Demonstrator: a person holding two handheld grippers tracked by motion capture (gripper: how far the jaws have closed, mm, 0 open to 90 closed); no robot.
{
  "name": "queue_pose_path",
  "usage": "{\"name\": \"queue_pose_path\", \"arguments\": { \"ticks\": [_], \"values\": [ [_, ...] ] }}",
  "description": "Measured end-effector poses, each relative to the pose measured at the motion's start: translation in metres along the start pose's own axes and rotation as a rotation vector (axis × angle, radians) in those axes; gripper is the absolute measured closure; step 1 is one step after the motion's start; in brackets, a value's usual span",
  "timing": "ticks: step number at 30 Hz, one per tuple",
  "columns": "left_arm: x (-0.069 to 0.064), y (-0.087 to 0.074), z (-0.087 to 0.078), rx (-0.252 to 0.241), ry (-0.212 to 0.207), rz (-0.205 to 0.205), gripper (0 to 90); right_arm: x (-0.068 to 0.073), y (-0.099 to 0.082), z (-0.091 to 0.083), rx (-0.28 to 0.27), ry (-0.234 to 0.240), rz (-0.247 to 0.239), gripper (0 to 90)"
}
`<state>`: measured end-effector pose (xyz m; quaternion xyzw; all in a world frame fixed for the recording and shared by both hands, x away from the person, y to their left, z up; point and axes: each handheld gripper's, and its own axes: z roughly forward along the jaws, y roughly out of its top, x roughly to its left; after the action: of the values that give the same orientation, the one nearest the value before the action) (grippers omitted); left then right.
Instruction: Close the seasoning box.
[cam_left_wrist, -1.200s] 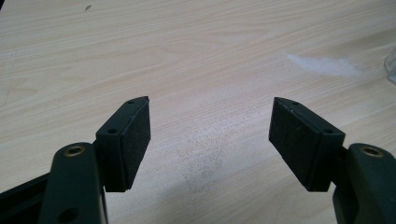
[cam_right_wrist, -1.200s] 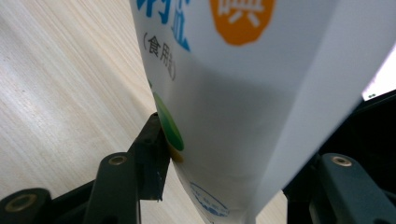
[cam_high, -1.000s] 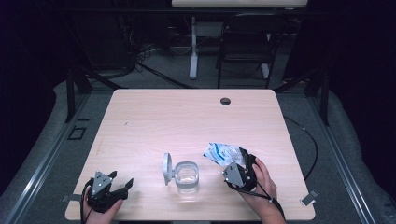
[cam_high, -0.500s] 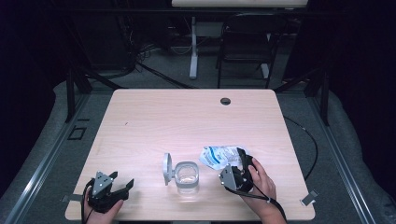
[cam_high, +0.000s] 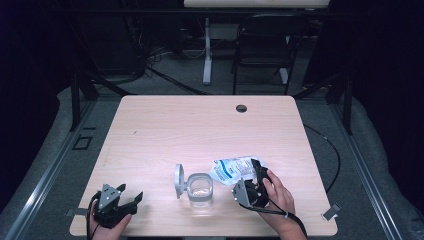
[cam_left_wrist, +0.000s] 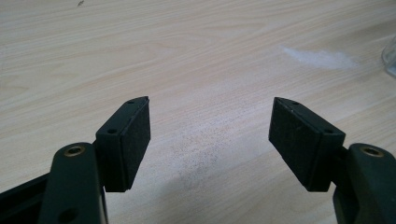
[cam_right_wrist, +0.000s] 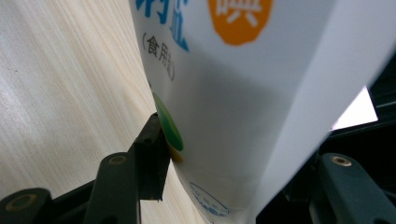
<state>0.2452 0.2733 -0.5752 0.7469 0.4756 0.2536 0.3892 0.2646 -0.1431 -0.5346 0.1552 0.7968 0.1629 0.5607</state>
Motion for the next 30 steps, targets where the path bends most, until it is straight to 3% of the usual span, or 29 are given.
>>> {"name": "queue_pose_path", "arguments": {
  "ticks": [4, 5, 6, 9, 18, 24, 30],
  "values": [
    [-0.0001, 0.0, 0.0001, 0.003, 0.0, 0.004, 30.0, 0.0022, 0.0008, 0.001, -0.027, -0.01, -0.029, 45.2],
    [-0.0005, 0.0, 0.0001, 0.004, 0.001, 0.003, 30.0, 0.0016, 0.0021, -0.0009, -0.007, -0.012, -0.053, 45.2],
    [-0.0005, 0.0001, 0.0002, 0.006, 0.0, 0.005, 30.0, 0.0029, 0.0018, 0.0003, -0.031, -0.01, -0.045, 45.2],
    [-0.0005, 0.0001, 0.0005, 0.004, -0.001, 0.009, 30.0, 0.0026, 0.004, -0.0015, -0.021, -0.019, -0.081, 45.3],
    [0.0, -0.0001, -0.0001, 0.003, 0.001, 0.002, 30.1, 0.0012, 0.0049, -0.0012, -0.038, -0.032, -0.101, 45.4],
    [0.0007, 0.0, -0.0006, 0.002, 0.003, 0.004, 30.2, 0.0028, 0.006, -0.002, -0.023, -0.041, -0.16, 45.5],
    [0.001, -0.0002, -0.0007, 0.0, 0.004, -0.001, 30.4, 0.005, 0.0065, -0.0009, -0.032, -0.032, -0.163, 45.6]
  ]
}}
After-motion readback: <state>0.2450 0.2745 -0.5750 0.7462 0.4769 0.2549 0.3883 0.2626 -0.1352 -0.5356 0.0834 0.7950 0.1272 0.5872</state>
